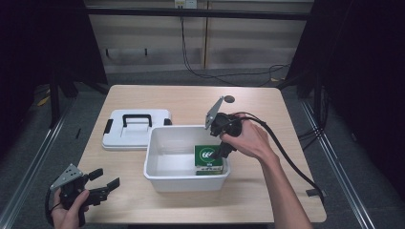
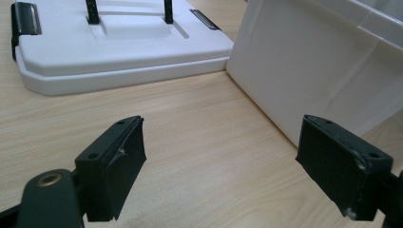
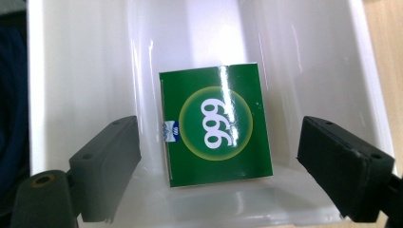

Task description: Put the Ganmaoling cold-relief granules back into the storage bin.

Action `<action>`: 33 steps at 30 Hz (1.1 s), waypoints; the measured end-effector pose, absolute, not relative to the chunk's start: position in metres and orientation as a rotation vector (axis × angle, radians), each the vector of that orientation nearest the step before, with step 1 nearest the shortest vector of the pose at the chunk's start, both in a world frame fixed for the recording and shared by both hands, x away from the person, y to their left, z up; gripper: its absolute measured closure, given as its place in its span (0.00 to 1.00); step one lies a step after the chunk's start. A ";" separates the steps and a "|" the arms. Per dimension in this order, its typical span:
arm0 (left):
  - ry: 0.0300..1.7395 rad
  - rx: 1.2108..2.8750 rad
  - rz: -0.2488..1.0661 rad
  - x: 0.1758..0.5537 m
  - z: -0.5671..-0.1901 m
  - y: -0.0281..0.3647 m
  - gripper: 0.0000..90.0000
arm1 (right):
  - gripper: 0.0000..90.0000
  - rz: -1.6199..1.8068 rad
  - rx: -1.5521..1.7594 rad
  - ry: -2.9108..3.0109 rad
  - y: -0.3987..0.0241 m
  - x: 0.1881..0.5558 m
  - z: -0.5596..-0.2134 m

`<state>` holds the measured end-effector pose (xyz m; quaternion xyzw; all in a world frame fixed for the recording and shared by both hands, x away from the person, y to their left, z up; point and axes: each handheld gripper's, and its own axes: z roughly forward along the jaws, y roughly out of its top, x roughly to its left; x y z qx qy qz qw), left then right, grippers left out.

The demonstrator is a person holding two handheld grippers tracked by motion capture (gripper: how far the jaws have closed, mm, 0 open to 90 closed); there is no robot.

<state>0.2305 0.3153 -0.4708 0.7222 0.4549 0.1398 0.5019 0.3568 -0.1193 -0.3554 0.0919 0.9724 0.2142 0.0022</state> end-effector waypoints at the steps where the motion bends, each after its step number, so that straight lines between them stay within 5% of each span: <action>1: 1.098 1.747 0.337 0.231 -0.471 0.315 0.18 | 0.15 0.690 0.307 3.037 -0.121 0.355 -0.354; 33: 1.086 1.754 0.332 0.230 -0.471 0.313 0.18 | 0.16 1.163 0.668 2.600 -0.207 0.320 -0.339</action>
